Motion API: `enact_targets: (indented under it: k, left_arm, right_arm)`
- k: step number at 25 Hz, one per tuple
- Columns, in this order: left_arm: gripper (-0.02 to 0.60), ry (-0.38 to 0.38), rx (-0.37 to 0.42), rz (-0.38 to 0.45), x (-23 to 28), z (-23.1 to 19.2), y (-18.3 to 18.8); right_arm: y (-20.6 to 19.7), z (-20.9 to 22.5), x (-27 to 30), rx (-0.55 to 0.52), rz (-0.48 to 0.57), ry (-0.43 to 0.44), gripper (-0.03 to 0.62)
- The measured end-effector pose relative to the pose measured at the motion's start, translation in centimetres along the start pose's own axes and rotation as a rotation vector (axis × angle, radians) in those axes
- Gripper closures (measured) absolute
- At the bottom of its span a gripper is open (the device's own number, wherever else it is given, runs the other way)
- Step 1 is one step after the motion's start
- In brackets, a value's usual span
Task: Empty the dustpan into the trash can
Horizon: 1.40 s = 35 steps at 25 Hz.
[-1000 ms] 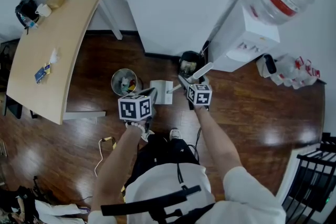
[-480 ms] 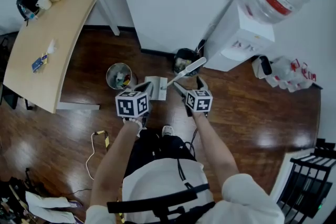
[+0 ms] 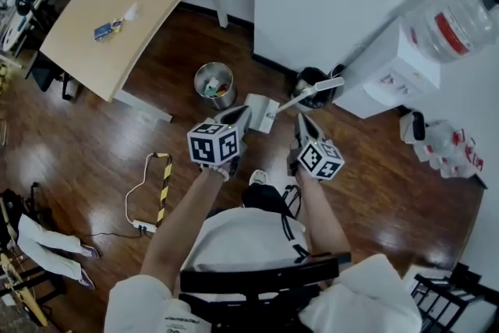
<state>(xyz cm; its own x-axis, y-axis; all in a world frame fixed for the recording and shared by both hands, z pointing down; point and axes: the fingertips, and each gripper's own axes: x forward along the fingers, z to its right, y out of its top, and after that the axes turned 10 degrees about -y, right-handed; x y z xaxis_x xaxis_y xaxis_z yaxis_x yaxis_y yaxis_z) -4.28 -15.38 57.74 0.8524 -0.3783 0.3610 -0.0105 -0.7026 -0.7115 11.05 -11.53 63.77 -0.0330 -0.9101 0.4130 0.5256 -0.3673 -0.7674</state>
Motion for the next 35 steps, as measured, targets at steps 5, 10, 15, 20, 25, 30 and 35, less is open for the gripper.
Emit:
enact_targets:
  k: [5, 10, 15, 20, 25, 30, 35]
  left_arm:
    - [0.594, 0.037, 0.006, 0.070, -6.6, 0.7, -1.2]
    - [0.594, 0.069, 0.014, 0.120, -14.9, 1.1, -4.5]
    - [0.594, 0.040, -0.021, 0.137, -21.8, 2.3, -9.9]
    - [0.594, 0.000, 0.012, 0.108, -23.2, 5.4, -13.0]
    - [0.594, -0.062, -0.002, 0.060, -22.7, 9.1, -15.5]
    - [0.594, -0.081, 0.038, 0.049, -21.9, 11.1, -14.9]
    - [0.594, -0.082, 0.060, 0.062, -20.7, 12.7, -13.6]
  right_arm:
    - [-2.7, -4.6, -3.2, -0.001, -0.037, 0.064, 0.592]
    - [-6.5, -11.1, -8.3, -0.105, -0.076, 0.093, 0.592]
    - [-10.0, -15.1, -16.2, -0.206, -0.068, 0.056, 0.592]
    - [-10.9, -15.5, -22.8, -0.265, -0.071, -0.004, 0.592]
    - [-12.1, -14.4, -26.4, -0.279, -0.083, -0.064, 0.592]
    - [-11.0, -14.5, -26.8, -0.267, -0.055, -0.052, 0.592]
    - [-9.1, -13.3, -27.5, -0.257, -0.033, -0.052, 0.592]
